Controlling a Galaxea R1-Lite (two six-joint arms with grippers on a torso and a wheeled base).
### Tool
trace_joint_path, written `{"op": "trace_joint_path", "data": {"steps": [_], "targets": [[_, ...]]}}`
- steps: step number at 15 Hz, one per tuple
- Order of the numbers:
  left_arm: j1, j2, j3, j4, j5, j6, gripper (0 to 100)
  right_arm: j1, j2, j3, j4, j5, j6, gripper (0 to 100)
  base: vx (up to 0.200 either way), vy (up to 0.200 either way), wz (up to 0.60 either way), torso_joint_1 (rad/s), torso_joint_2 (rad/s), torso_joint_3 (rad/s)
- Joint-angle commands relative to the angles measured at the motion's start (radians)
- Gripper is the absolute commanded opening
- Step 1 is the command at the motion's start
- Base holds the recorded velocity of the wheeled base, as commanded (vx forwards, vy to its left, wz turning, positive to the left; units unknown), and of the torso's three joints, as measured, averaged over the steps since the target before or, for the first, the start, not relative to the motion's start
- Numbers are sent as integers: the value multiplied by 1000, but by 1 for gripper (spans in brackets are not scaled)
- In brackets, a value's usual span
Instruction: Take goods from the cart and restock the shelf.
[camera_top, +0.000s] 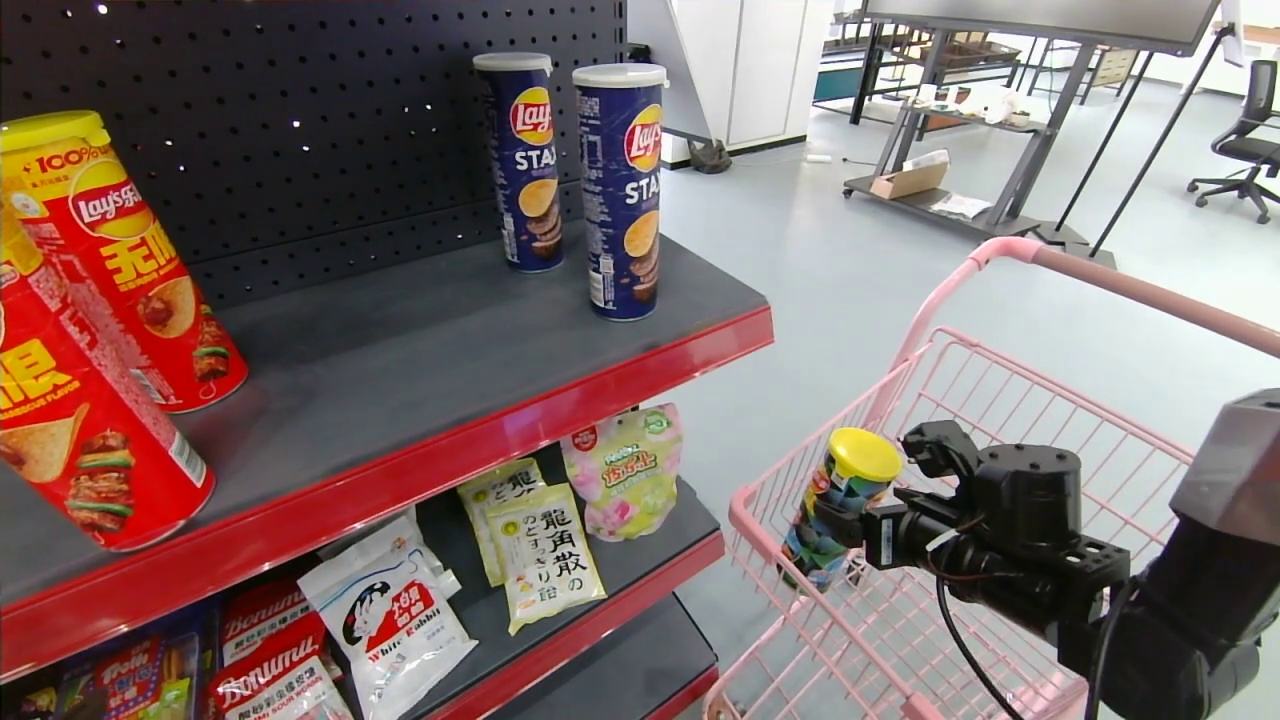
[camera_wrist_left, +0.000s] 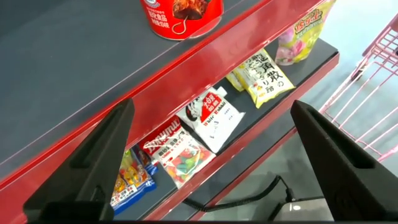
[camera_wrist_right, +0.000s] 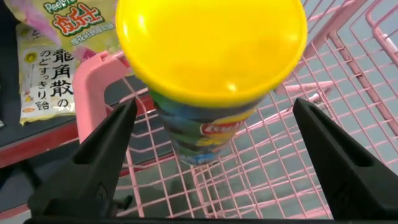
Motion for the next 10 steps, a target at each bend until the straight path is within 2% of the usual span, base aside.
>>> {"op": "trace_joint_path", "data": {"steps": [1,10], "targets": [[-1,7,0,-1,0,0,100,-1,38,-29,0,0,0,100,0,0,0,0,0,0],[0,8,-5,-1,0,0,100,-1,105,-109,-7,-1,1,100,0,0,0,0,0,0]]}}
